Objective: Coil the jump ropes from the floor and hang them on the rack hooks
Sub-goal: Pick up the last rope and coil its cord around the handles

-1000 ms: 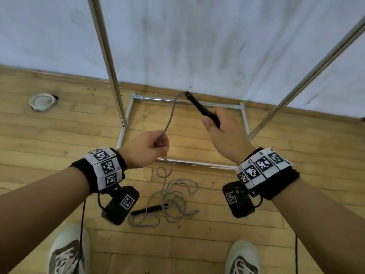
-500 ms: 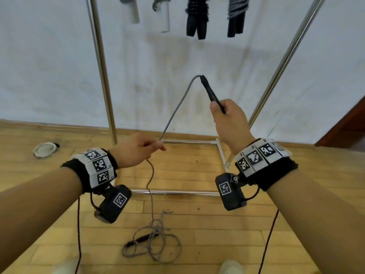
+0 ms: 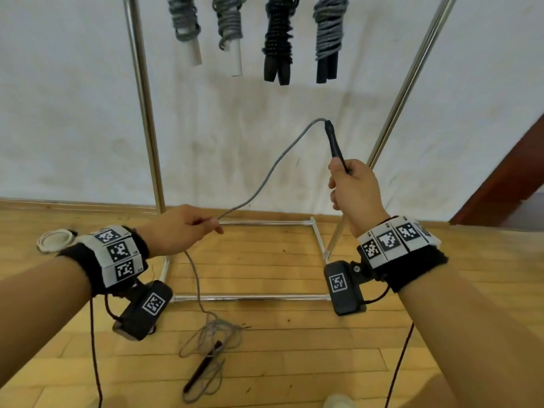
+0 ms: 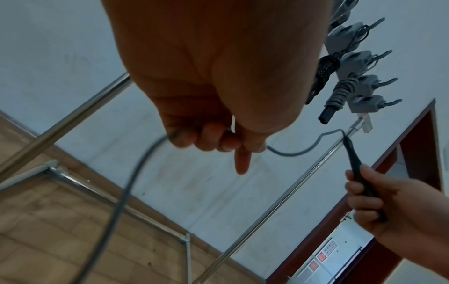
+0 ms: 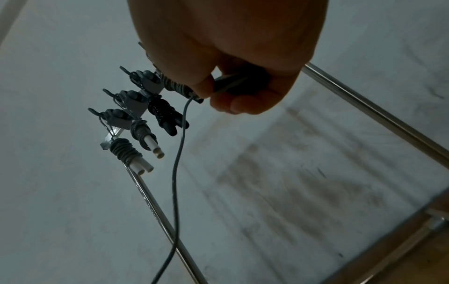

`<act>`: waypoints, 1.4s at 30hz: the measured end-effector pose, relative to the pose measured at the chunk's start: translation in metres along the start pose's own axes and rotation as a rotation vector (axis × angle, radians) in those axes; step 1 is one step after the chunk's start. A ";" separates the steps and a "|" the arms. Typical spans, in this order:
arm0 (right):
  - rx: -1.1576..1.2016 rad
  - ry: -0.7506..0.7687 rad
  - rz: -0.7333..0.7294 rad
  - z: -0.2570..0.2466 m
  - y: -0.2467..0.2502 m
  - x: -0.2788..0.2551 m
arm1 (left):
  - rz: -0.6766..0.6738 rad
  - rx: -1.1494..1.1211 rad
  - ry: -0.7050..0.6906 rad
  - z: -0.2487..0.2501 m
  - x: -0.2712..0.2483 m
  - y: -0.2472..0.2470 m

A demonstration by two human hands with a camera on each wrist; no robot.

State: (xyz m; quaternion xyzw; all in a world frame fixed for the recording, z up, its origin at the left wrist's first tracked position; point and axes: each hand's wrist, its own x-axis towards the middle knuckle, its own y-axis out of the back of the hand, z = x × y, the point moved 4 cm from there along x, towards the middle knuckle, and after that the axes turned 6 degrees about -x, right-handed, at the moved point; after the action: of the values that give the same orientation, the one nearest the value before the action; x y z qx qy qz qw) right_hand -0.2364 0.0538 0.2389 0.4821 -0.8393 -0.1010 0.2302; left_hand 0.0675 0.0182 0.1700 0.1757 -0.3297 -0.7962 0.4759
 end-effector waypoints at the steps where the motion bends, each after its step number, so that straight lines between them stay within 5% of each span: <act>1: 0.021 -0.009 -0.025 0.001 -0.004 -0.004 | 0.030 -0.005 -0.003 0.002 0.001 0.003; 4: -0.047 0.048 -0.135 -0.001 -0.019 -0.016 | 0.099 -0.010 -0.010 0.012 0.008 0.008; 11: -0.347 0.419 -0.410 -0.014 -0.068 -0.045 | -0.025 0.108 -0.124 0.046 0.017 -0.006; 25: -0.278 0.374 -0.641 -0.009 -0.096 -0.041 | 0.023 -0.041 -0.207 0.039 0.018 0.002; 38: -0.163 0.218 -0.273 0.017 -0.036 0.016 | -0.197 0.158 0.057 -0.043 0.027 0.010; 42: -0.281 0.103 -0.295 0.045 -0.036 0.021 | -0.126 0.183 0.038 -0.045 0.032 0.014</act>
State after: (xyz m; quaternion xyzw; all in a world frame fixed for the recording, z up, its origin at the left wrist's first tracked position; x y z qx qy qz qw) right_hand -0.2392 0.0154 0.1919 0.5675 -0.7244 -0.2248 0.3204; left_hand 0.0878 -0.0309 0.1484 0.2538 -0.3801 -0.7876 0.4133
